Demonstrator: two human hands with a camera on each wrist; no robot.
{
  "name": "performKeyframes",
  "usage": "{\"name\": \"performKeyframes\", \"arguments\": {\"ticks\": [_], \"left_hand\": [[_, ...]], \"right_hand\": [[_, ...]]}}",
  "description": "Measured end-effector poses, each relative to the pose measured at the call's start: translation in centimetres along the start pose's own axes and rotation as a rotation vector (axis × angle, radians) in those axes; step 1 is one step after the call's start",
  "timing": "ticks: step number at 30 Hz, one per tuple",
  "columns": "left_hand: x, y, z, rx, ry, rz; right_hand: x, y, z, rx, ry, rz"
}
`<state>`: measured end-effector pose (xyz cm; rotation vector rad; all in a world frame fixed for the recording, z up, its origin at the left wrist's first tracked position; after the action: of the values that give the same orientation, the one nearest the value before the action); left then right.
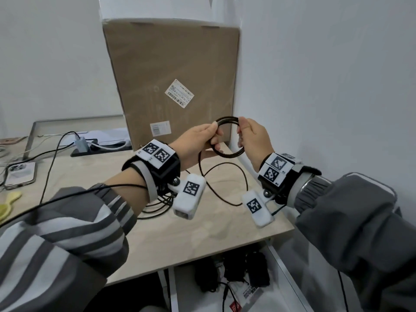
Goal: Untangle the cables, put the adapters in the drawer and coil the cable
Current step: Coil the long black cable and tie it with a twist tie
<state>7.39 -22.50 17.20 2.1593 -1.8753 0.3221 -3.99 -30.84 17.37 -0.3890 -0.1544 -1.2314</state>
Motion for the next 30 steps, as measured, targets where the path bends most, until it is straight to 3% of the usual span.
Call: {"name": "performKeyframes", "arguments": {"ticks": [2,5,7,9,12,15,17,20,24,26,30], "left_hand": [[0.2,-0.1,-0.1,0.069,0.007,-0.073],[0.7,-0.6,-1.2,0.36,0.063,-0.142],[0.9,0.0,-1.9,0.697,0.066,0.001],[0.8,1.2,-2.3,0.866,0.07,0.113],[0.9,1.2,-2.1,0.618,0.098,0.075],[0.4,0.3,-1.3,0.287,0.128,-0.015],[0.0,0.3,-0.7,0.21,0.133,-0.045],[-0.2,0.2,-1.3,0.365,0.113,-0.104],[0.2,1.2,-3.0,0.969,0.039,0.137],[0.4,1.8,-3.3,0.899,0.059,0.157],[-0.1,1.6,-2.9,0.522,0.167,0.027]], "right_hand": [[-0.3,0.4,-0.6,0.113,0.08,-0.009],[-0.5,1.1,-0.6,0.082,0.125,0.15],[-0.6,1.6,0.5,-0.021,0.085,0.249],[-0.4,1.6,1.5,-0.169,0.074,0.245],[0.3,1.1,2.1,-0.199,0.106,0.164],[0.5,0.4,1.1,0.086,0.216,0.042],[0.0,0.8,-0.1,0.26,0.293,0.0],[-1.1,2.2,-1.4,0.485,0.413,0.142],[-1.3,2.5,-0.4,0.119,0.357,0.283],[-0.9,2.0,0.7,0.085,0.307,0.185],[-0.9,1.3,1.0,0.211,0.309,-0.011]]}}
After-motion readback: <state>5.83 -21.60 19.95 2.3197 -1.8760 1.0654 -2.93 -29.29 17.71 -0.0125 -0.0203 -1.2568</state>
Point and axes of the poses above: each hand's wrist, its own x-axis towards the middle knuckle, its own y-axis out of the palm, z = x × y, the point moved 6 cm from there along x, towards the middle knuckle, and after that the axes turned 11 degrees about y, right-handed, at the moved point
